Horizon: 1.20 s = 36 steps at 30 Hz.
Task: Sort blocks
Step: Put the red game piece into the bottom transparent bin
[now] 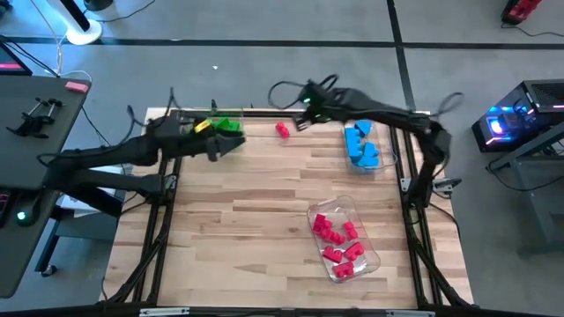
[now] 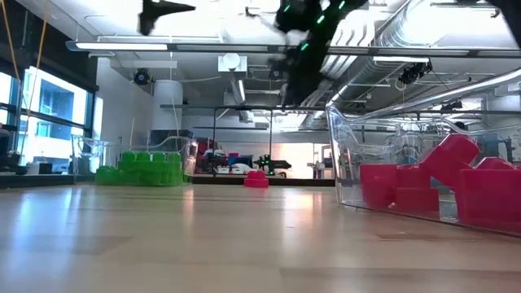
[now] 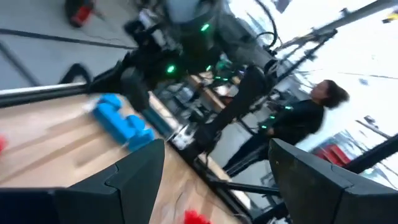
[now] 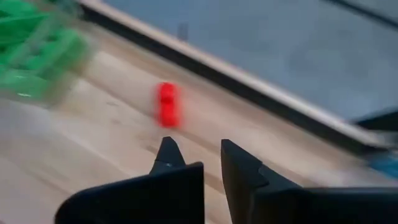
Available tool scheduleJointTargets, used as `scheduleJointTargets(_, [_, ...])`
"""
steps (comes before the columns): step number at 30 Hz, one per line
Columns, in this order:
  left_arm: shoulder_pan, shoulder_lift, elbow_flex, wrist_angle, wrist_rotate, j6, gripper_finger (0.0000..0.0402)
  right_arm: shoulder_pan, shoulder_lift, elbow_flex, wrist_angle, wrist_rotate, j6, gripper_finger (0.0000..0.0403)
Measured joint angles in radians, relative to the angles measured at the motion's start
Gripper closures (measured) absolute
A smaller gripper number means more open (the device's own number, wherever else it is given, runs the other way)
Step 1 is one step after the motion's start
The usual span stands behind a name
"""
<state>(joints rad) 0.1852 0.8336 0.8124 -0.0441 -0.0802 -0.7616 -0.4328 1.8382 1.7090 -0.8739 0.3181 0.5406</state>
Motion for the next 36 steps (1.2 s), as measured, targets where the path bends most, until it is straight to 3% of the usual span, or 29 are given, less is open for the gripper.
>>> scheduleJointTargets(4, [0.097, 0.162, 0.003, 0.162, 0.172, 0.020, 0.0126, 0.010, -0.162, 0.017, -0.192, 0.082, 0.022, 0.0386])
scheduleJointTargets(7, [0.166, 0.323, 0.052, 0.125, 0.213, 0.041, 0.0131, 0.051, -0.259, 0.018, -0.290, 0.116, 0.091, 0.0398])
scheduleJointTargets(11, [0.229, 0.550, 0.176, 0.004, 0.228, 0.193, 0.0158, 0.141, -0.334, 0.018, -0.381, 0.158, 0.237, 0.0397])
scheduleJointTargets(14, [0.269, 0.703, 0.315, -0.121, 0.224, 0.314, 0.0219, 0.229, -0.351, 0.018, -0.441, 0.182, 0.349, 0.0400])
scheduleJointTargets(18, [0.329, 0.889, 0.527, -0.288, 0.183, 0.459, 0.0362, 0.346, -0.341, -0.007, -0.476, 0.202, 0.489, 0.0401])
scheduleJointTargets(19, [0.342, 0.933, 0.579, -0.323, 0.162, 0.488, 0.0381, 0.371, -0.340, -0.021, -0.473, 0.202, 0.524, 0.0401])
scheduleJointTargets(27, [0.401, 1.218, 0.867, -0.592, 0.090, 0.625, 0.0400, 0.550, -0.328, -0.179, -0.404, 0.201, 0.847, 0.0402])
scheduleJointTargets(36, [0.395, 1.347, 0.900, -0.635, 0.074, 0.614, 0.0401, 0.647, -0.327, -0.274, -0.088, 0.224, 0.900, 0.0403])
